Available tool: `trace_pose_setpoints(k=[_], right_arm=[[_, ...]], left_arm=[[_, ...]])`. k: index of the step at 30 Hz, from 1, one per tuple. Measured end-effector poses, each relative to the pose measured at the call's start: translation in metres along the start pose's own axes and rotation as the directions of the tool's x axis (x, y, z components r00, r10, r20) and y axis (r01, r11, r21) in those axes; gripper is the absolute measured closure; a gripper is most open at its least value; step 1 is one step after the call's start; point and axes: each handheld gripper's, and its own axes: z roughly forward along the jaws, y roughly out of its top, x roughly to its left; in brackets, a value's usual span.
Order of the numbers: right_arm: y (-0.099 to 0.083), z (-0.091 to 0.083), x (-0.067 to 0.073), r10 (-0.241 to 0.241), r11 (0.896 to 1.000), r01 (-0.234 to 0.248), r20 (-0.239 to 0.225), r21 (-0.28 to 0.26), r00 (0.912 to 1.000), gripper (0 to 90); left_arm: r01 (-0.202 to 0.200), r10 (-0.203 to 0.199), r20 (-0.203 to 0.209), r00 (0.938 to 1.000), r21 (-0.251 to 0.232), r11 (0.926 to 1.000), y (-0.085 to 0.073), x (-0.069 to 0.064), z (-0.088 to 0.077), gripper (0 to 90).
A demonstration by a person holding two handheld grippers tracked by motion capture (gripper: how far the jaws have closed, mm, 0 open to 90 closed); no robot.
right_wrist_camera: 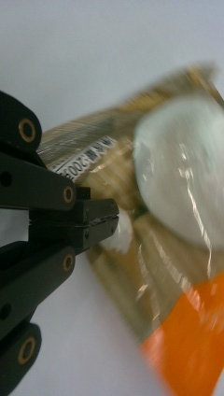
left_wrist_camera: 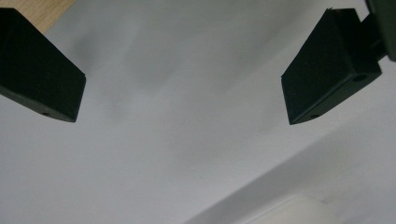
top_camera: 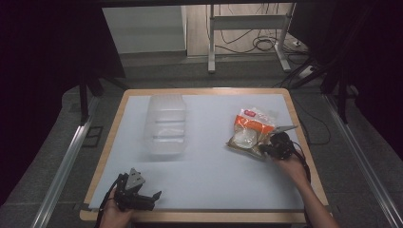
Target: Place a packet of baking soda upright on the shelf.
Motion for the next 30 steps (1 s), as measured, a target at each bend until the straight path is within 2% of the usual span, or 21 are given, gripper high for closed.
trace_pose_setpoints(k=[1, 4, 5, 6, 7, 10, 14, 18, 19, 21, 24, 27, 30], right_arm=[[-0.002, -0.001, 0.009, -0.018, 1.0, 0.018, -0.002, 0.006, 0.9998, 89.8], [-0.003, -0.002, 0.024, -0.051, 0.999, 0.051, -0.011, 0.016, 0.9987, 89.7], [-0.003, -0.002, 0.024, -0.051, 0.999, 0.051, -0.011, 0.016, 0.9987, 89.7], [-0.002, -0.001, 0.03, -0.065, 0.998, 0.065, 0.003, 0.022, 0.9979, 89.7], [0.0, 0.0, 0.038, -0.105, 0.994, 0.104, 0.037, 0.038, 0.9937, 89.7], [0.0, 0.001, 0.04, -0.1, 0.994, 0.1, 0.026, 0.033, 0.9946, 89.7], [0.0, 0.003, 0.044, -0.067, 0.998, 0.067, -0.03, 0.016, 0.9973, 89.7], [0.004, 0.01, 0.06, -0.093, 0.995, 0.094, -0.049, 0.013, 0.9944, 89.7], [0.007, 0.014, 0.069, -0.114, 0.993, 0.115, -0.055, 0.019, 0.992, 89.6], [0.012, 0.016, 0.076, -0.144, 0.989, 0.145, -0.035, 0.036, 0.989, 89.6], [0.014, 0.016, 0.078, -0.154, 0.987, 0.155, -0.025, 0.044, 0.9878, 89.5], [0.013, 0.011, 0.074, -0.132, 0.991, 0.133, -0.041, 0.033, 0.9904, 87.3], [0.014, 0.005, 0.072, -0.118, 0.993, 0.119, -0.035, 0.014, 0.9923, 83.3]], left_arm=[[-0.001, 0.001, -0.001, 1.0, 0.0, 1.0, 0.0, 0.0, 0.0, 0.0], [-0.013, 0.013, -0.001, 0.9999, 0.006, 0.9999, 0.001, -0.001, 0.001, 0.0], [-0.013, 0.013, -0.001, 0.9999, 0.006, 0.9999, 0.001, -0.001, 0.001, 0.0], [-0.014, 0.014, -0.001, 0.9999, 0.007, 0.9999, 0.001, -0.001, 0.001, 0.0], [-0.014, 0.014, -0.001, 0.9999, 0.007, 0.9999, 0.002, -0.001, 0.002, 0.0], [-0.019, 0.019, 0.001, 0.9998, 0.009, 0.9998, 0.002, -0.001, 0.002, 0.0], [-0.021, 0.021, 0.001, 0.9998, 0.012, 0.9997, 0.003, -0.001, 0.003, 0.0], [-0.023, 0.023, 0.002, 0.9997, 0.012, 0.9997, 0.003, -0.001, 0.003, 0.0], [-0.026, 0.026, 0.001, 0.9997, 0.013, 0.9996, 0.003, -0.002, 0.003, 0.0], [-0.028, 0.028, -0.001, 0.9996, 0.013, 0.9995, 0.003, -0.002, 0.003, 0.0], [-0.025, 0.025, 0.001, 0.9997, 0.009, 0.9996, 0.002, -0.002, 0.002, 0.0], [-0.024, 0.024, 0.004, 0.9997, 0.006, 0.9997, 0.002, -0.001, 0.002, 0.0], [-0.025, 0.025, 0.004, 0.9997, 0.006, 0.9997, 0.002, -0.001, 0.002, 0.0]])
